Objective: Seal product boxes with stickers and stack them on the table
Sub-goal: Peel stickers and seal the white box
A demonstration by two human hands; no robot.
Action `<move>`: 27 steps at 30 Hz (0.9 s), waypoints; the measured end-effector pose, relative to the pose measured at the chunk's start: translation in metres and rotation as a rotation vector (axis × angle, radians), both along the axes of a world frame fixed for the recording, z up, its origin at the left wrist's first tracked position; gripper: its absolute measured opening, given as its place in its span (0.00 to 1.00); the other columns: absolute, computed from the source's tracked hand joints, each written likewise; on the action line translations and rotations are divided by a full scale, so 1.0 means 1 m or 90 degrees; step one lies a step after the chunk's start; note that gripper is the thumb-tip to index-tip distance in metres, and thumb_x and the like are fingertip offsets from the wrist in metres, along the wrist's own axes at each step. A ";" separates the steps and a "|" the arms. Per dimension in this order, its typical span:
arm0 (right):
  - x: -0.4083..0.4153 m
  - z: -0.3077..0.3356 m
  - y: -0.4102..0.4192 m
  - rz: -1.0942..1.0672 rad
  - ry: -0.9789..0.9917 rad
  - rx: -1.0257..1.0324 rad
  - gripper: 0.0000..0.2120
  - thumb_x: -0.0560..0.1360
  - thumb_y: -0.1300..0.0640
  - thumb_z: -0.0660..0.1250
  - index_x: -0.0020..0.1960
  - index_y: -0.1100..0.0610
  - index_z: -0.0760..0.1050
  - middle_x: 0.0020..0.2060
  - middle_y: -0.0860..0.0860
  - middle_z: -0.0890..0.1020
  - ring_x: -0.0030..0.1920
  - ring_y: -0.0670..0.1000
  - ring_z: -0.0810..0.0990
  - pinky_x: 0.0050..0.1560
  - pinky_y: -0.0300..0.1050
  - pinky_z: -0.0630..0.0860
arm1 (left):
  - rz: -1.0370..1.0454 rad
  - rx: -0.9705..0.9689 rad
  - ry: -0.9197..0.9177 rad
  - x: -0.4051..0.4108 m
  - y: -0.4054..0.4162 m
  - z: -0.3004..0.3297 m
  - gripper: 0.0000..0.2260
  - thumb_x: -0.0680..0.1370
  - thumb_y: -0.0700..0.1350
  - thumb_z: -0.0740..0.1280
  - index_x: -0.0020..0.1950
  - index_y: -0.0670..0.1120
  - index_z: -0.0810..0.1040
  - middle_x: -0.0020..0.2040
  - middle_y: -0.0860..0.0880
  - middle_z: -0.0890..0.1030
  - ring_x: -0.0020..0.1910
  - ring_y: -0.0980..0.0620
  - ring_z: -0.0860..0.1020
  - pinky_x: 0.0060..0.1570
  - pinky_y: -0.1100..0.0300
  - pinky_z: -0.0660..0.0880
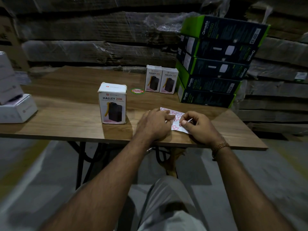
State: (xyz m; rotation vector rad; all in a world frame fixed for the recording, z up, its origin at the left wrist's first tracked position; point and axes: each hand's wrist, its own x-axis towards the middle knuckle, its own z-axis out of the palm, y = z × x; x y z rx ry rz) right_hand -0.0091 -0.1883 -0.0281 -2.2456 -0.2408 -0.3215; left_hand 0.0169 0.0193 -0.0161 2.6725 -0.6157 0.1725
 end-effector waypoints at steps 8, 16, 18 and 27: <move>-0.003 0.006 -0.002 0.019 0.033 0.109 0.05 0.83 0.62 0.68 0.51 0.60 0.82 0.42 0.46 0.83 0.40 0.42 0.77 0.49 0.45 0.77 | 0.004 -0.010 0.006 -0.005 0.000 0.004 0.18 0.87 0.55 0.60 0.77 0.62 0.75 0.81 0.57 0.69 0.83 0.48 0.62 0.79 0.47 0.61; -0.003 0.006 -0.002 0.025 0.034 0.172 0.07 0.84 0.66 0.65 0.50 0.59 0.82 0.44 0.46 0.84 0.46 0.45 0.78 0.53 0.44 0.79 | 0.006 -0.155 0.035 0.002 0.005 -0.002 0.15 0.86 0.55 0.64 0.72 0.60 0.80 0.78 0.54 0.75 0.76 0.47 0.72 0.73 0.46 0.71; -0.003 0.007 -0.001 0.021 0.039 0.176 0.09 0.83 0.67 0.65 0.49 0.58 0.82 0.43 0.45 0.84 0.45 0.45 0.78 0.52 0.43 0.78 | -0.002 -0.216 0.038 0.004 0.007 -0.004 0.14 0.86 0.52 0.65 0.70 0.57 0.83 0.77 0.55 0.76 0.76 0.50 0.73 0.74 0.48 0.71; -0.004 0.006 -0.003 0.000 0.007 0.150 0.09 0.82 0.67 0.67 0.49 0.55 0.81 0.47 0.49 0.85 0.45 0.48 0.79 0.51 0.49 0.79 | -0.072 -0.408 -0.283 -0.040 0.013 0.007 0.10 0.85 0.40 0.65 0.62 0.41 0.85 0.58 0.48 0.86 0.58 0.54 0.82 0.59 0.57 0.79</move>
